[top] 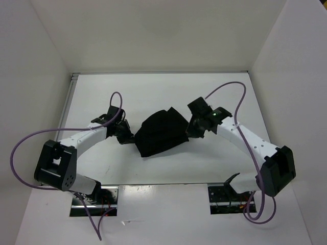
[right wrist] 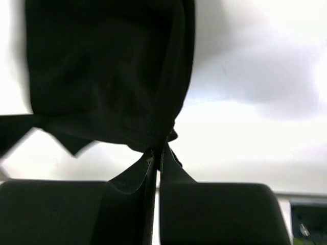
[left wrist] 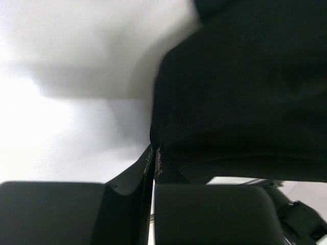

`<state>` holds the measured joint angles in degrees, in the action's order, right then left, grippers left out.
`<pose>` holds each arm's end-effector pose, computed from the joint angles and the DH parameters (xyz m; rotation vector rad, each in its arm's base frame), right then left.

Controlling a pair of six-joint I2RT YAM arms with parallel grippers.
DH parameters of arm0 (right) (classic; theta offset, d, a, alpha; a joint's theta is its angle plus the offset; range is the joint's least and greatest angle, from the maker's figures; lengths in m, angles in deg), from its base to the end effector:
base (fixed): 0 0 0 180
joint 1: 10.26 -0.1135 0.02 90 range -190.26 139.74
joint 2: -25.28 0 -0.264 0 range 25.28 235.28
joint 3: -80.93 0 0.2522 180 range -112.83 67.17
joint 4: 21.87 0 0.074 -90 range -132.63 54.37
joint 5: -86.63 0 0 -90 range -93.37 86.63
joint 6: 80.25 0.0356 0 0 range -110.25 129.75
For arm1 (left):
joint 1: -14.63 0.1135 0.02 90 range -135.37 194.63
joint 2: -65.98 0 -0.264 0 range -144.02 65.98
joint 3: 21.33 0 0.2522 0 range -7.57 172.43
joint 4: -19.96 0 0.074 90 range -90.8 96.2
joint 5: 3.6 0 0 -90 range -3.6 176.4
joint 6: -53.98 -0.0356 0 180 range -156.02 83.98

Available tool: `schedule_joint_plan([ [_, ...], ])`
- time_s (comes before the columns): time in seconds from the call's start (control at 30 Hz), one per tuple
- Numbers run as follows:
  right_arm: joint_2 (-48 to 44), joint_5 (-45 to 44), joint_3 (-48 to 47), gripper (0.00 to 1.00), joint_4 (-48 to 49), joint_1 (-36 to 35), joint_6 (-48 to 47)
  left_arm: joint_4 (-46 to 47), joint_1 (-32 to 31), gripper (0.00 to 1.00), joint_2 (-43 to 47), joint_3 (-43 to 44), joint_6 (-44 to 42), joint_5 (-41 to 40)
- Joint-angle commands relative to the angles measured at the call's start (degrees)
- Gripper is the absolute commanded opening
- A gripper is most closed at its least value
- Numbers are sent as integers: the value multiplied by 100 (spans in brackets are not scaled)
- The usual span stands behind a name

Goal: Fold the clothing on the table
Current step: Flatten the skirt out

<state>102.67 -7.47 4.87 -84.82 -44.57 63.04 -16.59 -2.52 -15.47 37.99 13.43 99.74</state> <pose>0.2179 0.1456 0.2666 0.4749 2.7048 0.3630 0.2564 -0.0877 0.1868 -0.6730 2.6455 -0.6866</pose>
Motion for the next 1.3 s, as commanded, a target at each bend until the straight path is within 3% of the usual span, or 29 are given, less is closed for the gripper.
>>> schedule_joint_plan([
  [0.0,-180,56,-746,0,-127,458,-539,248,36,0,-204,847,-129,343],
  [0.2,355,261,-2439,0,24,1049,-1479,240,352,0,-1029,2885,-295,1116],
  [0.23,556,182,-2679,0,-107,1197,-1654,57,422,0,-1214,3558,-374,1240],
  [0.37,690,243,-3043,0,-223,1312,-1779,-68,554,0,-1277,4092,-480,1241],
  [0.47,498,549,-2264,0,31,1312,-1779,125,555,0,-1075,3532,-533,1241],
  [0.57,199,726,-1254,0,146,1260,-1569,397,555,0,-891,2399,-472,1241],
  [0.63,23,866,-725,0,146,1041,-1288,538,485,0,-785,1445,-471,1241],
  [0.83,-671,1491,1200,0,-213,48,-277,249,159,0,-521,94,-410,829],
  [0.87,-811,1491,1316,12,-327,-58,-172,5,159,2,-460,41,-410,662],
  [0.9,-882,1491,1404,21,-589,-111,-118,-111,159,10,-407,41,-471,609],
  [0.97,-1145,1308,1405,37,-854,-112,-66,-401,159,36,-293,41,-471,468],
  [1.0,-1225,1185,1214,42,-1073,-112,-4,-454,159,57,-206,41,-471,467],
  [1.1,-1287,788,896,52,-1268,-112,49,-577,107,78,339,-29,-323,345],
  [1.2,-1130,927,973,52,-1024,-112,49,-639,106,79,823,-240,-269,344],
  [1.27,-1041,1060,1158,52,-769,-112,49,-692,54,69,1043,-486,-269,467],
])
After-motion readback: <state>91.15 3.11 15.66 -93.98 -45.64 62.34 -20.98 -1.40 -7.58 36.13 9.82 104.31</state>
